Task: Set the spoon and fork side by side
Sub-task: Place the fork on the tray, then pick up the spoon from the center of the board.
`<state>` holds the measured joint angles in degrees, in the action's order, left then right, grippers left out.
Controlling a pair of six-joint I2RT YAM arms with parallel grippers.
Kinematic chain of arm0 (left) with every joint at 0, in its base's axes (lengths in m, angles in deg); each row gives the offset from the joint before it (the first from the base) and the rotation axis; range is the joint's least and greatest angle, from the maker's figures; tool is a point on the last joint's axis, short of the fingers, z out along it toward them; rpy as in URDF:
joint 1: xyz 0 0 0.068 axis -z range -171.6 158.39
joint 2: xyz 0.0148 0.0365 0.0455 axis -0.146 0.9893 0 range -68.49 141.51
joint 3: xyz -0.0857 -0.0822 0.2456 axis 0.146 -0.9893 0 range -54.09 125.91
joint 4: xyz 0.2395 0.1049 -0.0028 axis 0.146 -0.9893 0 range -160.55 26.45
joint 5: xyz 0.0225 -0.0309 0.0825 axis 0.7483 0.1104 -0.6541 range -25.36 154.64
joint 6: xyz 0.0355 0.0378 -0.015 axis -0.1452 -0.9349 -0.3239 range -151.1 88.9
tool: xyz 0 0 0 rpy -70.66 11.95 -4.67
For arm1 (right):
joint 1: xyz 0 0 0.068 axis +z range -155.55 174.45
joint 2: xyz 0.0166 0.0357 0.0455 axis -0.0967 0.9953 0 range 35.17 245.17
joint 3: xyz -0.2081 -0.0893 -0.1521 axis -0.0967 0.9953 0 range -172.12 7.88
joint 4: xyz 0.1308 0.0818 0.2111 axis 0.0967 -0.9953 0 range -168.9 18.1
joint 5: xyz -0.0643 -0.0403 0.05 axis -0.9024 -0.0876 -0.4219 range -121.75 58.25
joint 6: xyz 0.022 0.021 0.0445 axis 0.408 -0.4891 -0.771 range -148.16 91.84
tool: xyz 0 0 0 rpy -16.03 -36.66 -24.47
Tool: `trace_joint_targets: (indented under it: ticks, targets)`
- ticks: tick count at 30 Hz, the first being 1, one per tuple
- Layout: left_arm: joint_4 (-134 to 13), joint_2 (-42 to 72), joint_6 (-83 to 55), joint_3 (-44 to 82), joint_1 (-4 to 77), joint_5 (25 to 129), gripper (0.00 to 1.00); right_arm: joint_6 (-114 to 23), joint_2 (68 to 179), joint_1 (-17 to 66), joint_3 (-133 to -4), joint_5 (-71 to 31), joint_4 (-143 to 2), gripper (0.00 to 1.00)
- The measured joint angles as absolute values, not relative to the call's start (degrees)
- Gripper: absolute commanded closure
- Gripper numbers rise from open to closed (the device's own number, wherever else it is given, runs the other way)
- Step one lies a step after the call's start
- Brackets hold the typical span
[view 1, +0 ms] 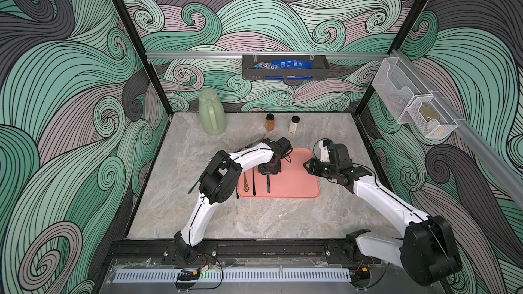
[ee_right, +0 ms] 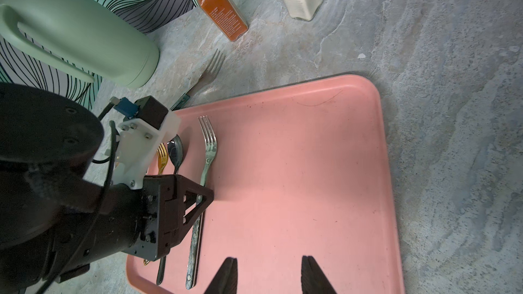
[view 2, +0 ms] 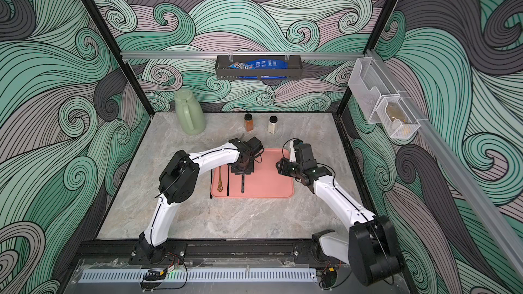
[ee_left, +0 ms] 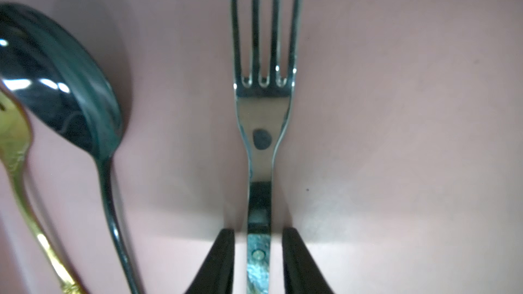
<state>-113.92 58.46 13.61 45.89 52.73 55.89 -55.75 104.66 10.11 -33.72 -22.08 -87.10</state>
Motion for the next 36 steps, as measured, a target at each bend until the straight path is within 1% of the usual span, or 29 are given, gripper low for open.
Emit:
trace_joint_targets:
  ticks: [4,8,9,11,12,14,18,20,27,36]
  targets:
    - [-114.07,54.64,11.65,42.51,51.4,55.96,0.47,-55.75,104.66,10.11,-33.72,-22.08,-87.1,0.58]
    - [-113.09,46.25,7.89,35.53,47.38,55.61,0.46,-55.73,104.66,10.11,-33.72,-22.03,-87.1,0.58]
    - [-112.54,43.67,6.6,33.54,45.72,55.3,0.43,-55.71,104.66,10.11,-33.72,-21.99,-87.08,0.57]
    - [-111.28,38.73,3.69,29.81,42.07,54.1,0.3,-55.62,104.75,10.11,-33.72,-21.66,-87.06,0.57]
    - [-110.62,36.48,2.16,28.02,40.23,53.11,0.26,-55.53,104.82,10.11,-33.72,-21.4,-87.04,0.57]
    - [-108.92,31.95,-0.9,23.93,36.34,51.04,0.24,-55.4,104.97,10.11,-33.72,-20.83,-86.91,0.57]
    - [-105.83,25.81,-5.42,16.17,28.82,48.33,0.24,-55.21,105.03,10.11,-33.72,-20.05,-86.32,0.55]
    - [-104.09,24.89,-6.78,12.96,24.97,48.39,0.24,-55.12,105.21,10.13,-33.72,-19.5,-86.01,0.55]
    - [-97.94,24.76,-8.62,3.93,15.4,51.34,0.16,-54.77,106.81,11.14,-33.72,-19.19,-85.79,0.54]
    - [-92.41,25.02,-6.78,0.91,13.26,56.57,0.16,-54.68,106.91,12.5,-33.74,-19.19,-85.77,0.54]
